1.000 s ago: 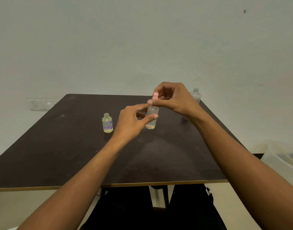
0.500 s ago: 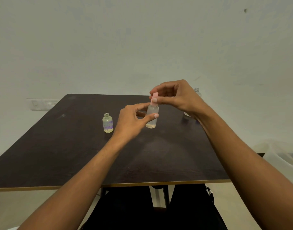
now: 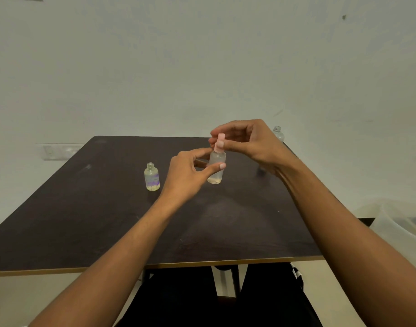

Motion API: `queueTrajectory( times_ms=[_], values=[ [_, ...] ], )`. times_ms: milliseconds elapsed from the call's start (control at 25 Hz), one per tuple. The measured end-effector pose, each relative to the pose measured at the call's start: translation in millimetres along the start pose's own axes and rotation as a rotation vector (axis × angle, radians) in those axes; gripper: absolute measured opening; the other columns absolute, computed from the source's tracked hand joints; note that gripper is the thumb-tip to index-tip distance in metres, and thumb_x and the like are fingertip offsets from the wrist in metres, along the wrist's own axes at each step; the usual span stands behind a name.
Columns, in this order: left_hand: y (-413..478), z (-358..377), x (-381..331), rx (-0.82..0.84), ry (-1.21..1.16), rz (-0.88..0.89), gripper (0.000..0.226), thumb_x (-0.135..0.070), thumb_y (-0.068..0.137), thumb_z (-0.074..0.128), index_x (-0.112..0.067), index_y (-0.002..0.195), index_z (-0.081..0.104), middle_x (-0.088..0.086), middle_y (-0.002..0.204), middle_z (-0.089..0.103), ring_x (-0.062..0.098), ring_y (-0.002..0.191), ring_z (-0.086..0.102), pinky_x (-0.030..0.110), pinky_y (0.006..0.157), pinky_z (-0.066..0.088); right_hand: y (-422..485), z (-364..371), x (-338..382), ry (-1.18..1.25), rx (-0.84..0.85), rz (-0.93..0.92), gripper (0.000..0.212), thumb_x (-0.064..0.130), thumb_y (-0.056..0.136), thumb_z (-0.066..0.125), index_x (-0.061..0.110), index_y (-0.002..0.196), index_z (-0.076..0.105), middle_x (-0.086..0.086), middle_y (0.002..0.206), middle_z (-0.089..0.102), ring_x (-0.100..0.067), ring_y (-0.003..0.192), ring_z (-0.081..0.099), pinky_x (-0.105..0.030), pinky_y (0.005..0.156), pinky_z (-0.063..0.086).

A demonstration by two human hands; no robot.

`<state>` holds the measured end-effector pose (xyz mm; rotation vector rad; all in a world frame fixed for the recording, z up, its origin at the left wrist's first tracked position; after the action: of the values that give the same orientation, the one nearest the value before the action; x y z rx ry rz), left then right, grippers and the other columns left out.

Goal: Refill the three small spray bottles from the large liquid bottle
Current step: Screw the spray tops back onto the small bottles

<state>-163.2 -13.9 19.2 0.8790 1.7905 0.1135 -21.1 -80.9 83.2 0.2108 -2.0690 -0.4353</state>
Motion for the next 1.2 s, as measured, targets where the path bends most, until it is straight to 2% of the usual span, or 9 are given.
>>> queueTrajectory(
  times_ms=[120, 200, 280, 360, 440, 600, 840, 1000, 1200],
  values=[
    [-1.2, 3.8, -0.2, 0.011, 0.013, 0.002, 0.047, -0.046, 0.084, 0.082, -0.032, 0.127, 0.073, -0.018, 0.111, 0.074, -0.007, 0.091, 0.066, 0.016, 0.081, 0.051, 3.2, -2.5, -0.8, -0.147, -0.156, -0.009, 0.027, 0.028, 0.083, 0.09, 0.01, 0.097, 0.075, -0.002, 0.091, 0.077, -0.011, 0.084, 0.072, -0.029, 0.08, 0.061],
    [-2.0, 5.2, -0.9, 0.021, 0.013, 0.001, 0.044, -0.047, 0.084, 0.082, -0.033, 0.125, 0.074, -0.023, 0.104, 0.072, -0.009, 0.09, 0.066, 0.018, 0.082, 0.052, 4.2, 1.8, -4.5, -0.231, -0.203, -0.008, 0.032, 0.039, 0.085, 0.087, 0.014, 0.093, 0.068, 0.001, 0.087, 0.072, -0.01, 0.079, 0.065, -0.026, 0.075, 0.057],
    [-0.8, 2.2, -0.7, 0.008, 0.001, 0.0, 0.044, -0.047, 0.084, 0.082, -0.033, 0.125, 0.074, -0.027, 0.1, 0.069, -0.01, 0.091, 0.067, 0.017, 0.083, 0.054, 3.7, 7.6, -7.4, -0.147, -0.155, 0.004, 0.03, 0.039, 0.095, 0.077, 0.016, 0.11, 0.068, 0.004, 0.105, 0.074, -0.007, 0.098, 0.07, -0.03, 0.089, 0.058],
    [2.2, -2.8, 0.2, -0.01, 0.005, 0.007, 0.046, -0.046, 0.084, 0.083, -0.032, 0.127, 0.073, -0.024, 0.104, 0.071, -0.007, 0.094, 0.069, 0.017, 0.084, 0.054, 1.5, 8.7, -8.3, 0.044, -0.059, 0.012, 0.034, 0.028, 0.104, 0.066, 0.013, 0.135, 0.063, 0.001, 0.131, 0.072, -0.013, 0.123, 0.068, -0.038, 0.107, 0.055],
    [4.7, -5.9, 0.6, -0.01, 0.013, 0.011, 0.046, -0.046, 0.084, 0.083, -0.032, 0.126, 0.074, -0.023, 0.104, 0.072, -0.005, 0.094, 0.07, 0.018, 0.084, 0.055, -1.5, 7.7, -4.4, 0.128, 0.031, 0.001, 0.04, 0.012, 0.106, 0.061, 0.008, 0.145, 0.057, -0.004, 0.14, 0.068, -0.017, 0.132, 0.064, -0.037, 0.112, 0.052],
    [6.6, -5.0, 1.5, -0.004, 0.025, 0.01, 0.039, -0.044, 0.083, 0.084, -0.034, 0.12, 0.077, -0.033, 0.091, 0.067, -0.011, 0.086, 0.068, 0.015, 0.079, 0.052, -0.3, 12.6, -0.2, 0.007, 0.121, -0.023, 0.037, 0.003, 0.104, 0.061, 0.003, 0.14, 0.062, -0.006, 0.132, 0.073, -0.016, 0.127, 0.068, -0.031, 0.109, 0.053],
    [3.8, -10.2, 6.6, -0.023, 0.044, 0.004, 0.044, -0.041, 0.083, 0.085, -0.029, 0.123, 0.075, -0.031, 0.097, 0.063, -0.02, 0.078, 0.06, 0.004, 0.073, 0.044, 4.5, 11.2, -5.9, -0.03, -0.002, -0.038, 0.033, 0.009, 0.096, 0.075, 0.005, 0.129, 0.072, -0.005, 0.119, 0.079, -0.016, 0.116, 0.074, -0.039, 0.105, 0.057],
    [10.6, -15.2, 9.6, 0.015, 0.034, -0.01, 0.043, -0.043, 0.083, 0.084, -0.031, 0.123, 0.075, -0.026, 0.101, 0.07, -0.012, 0.09, 0.066, 0.014, 0.084, 0.054, 13.7, 15.2, -5.7, -0.095, -0.03, -0.052, 0.036, 0.015, 0.096, 0.076, 0.01, 0.132, 0.071, -0.002, 0.12, 0.078, -0.011, 0.116, 0.073, -0.039, 0.107, 0.056],
    [51.4, -23.9, 22.6, 0.045, 0.034, -0.049, 0.045, -0.039, 0.083, 0.086, -0.024, 0.124, 0.075, -0.006, 0.111, 0.079, 0.004, 0.099, 0.074, 0.027, 0.093, 0.06, 50.6, 6.4, -10.6, -0.136, -0.058, -0.063, 0.036, 0.015, 0.095, 0.079, 0.011, 0.13, 0.073, 0.002, 0.117, 0.079, -0.006, 0.11, 0.075, -0.025, 0.099, 0.058]
  ],
)
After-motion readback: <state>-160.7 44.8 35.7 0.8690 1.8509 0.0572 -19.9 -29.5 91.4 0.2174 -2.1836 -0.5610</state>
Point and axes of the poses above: each hand's wrist, its own y-axis towards the middle knuckle, its own z-axis out of the palm, x = y × z, the point moved 8 cm from there along y, towards the middle knuckle
